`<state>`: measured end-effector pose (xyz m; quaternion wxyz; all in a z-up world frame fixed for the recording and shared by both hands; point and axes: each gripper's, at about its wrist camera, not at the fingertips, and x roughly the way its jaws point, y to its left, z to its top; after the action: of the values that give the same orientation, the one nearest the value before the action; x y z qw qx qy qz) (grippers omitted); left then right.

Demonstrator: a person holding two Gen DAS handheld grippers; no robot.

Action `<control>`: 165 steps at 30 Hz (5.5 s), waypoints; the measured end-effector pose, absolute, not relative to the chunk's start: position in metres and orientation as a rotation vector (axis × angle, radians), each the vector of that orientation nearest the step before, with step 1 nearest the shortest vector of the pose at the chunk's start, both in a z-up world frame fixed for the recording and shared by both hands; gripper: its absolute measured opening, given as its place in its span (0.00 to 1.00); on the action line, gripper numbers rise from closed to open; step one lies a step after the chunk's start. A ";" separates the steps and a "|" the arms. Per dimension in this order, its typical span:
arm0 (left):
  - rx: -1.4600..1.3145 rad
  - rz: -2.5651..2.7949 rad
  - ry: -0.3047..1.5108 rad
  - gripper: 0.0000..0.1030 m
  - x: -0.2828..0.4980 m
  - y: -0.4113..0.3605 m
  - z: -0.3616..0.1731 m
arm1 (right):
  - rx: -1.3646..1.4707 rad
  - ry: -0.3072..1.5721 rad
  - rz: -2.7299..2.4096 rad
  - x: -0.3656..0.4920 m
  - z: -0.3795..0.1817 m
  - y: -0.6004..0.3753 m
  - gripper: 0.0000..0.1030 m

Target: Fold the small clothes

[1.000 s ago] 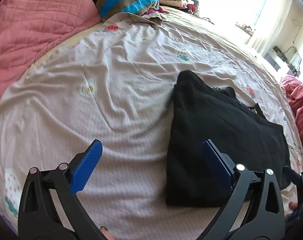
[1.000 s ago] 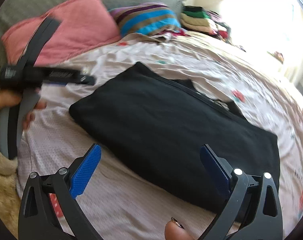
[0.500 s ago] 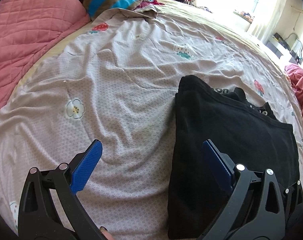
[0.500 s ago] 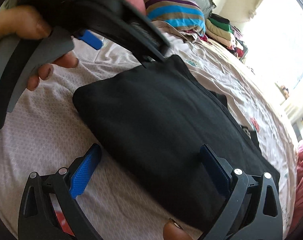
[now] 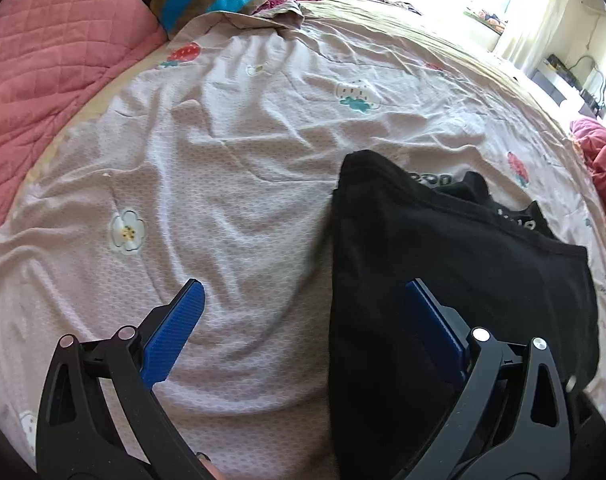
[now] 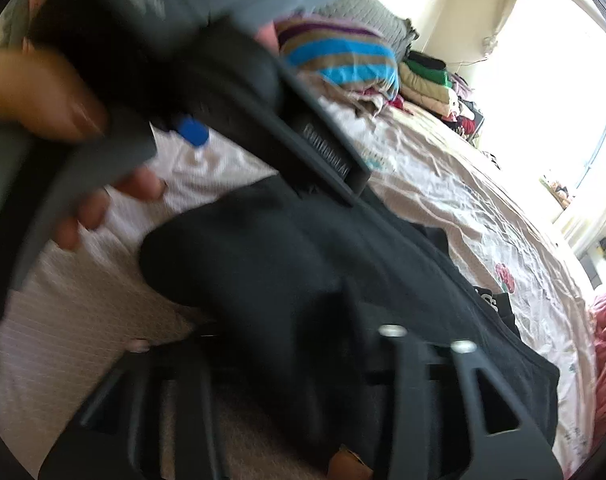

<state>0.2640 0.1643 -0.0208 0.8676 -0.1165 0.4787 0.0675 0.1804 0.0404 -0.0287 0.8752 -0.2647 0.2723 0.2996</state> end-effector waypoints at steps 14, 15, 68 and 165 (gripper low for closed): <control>-0.512 -0.058 0.965 0.76 0.276 0.130 0.000 | -0.349 0.449 0.596 0.172 0.006 -0.027 0.08; -0.517 -0.075 0.963 0.62 0.277 0.123 0.003 | -0.324 0.449 0.591 0.173 0.008 -0.033 0.08; -0.367 -0.323 0.928 0.68 0.274 -0.098 0.035 | 0.359 0.787 0.380 0.152 -0.037 -0.267 0.27; -0.227 -0.241 0.882 0.91 0.173 -0.057 0.009 | 0.052 0.688 0.195 0.125 0.027 -0.315 0.95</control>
<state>0.1734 -0.0566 0.0092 0.8910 -0.1096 0.4251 -0.1162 0.1252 -0.3152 0.0271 0.9363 0.0256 0.3369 0.0955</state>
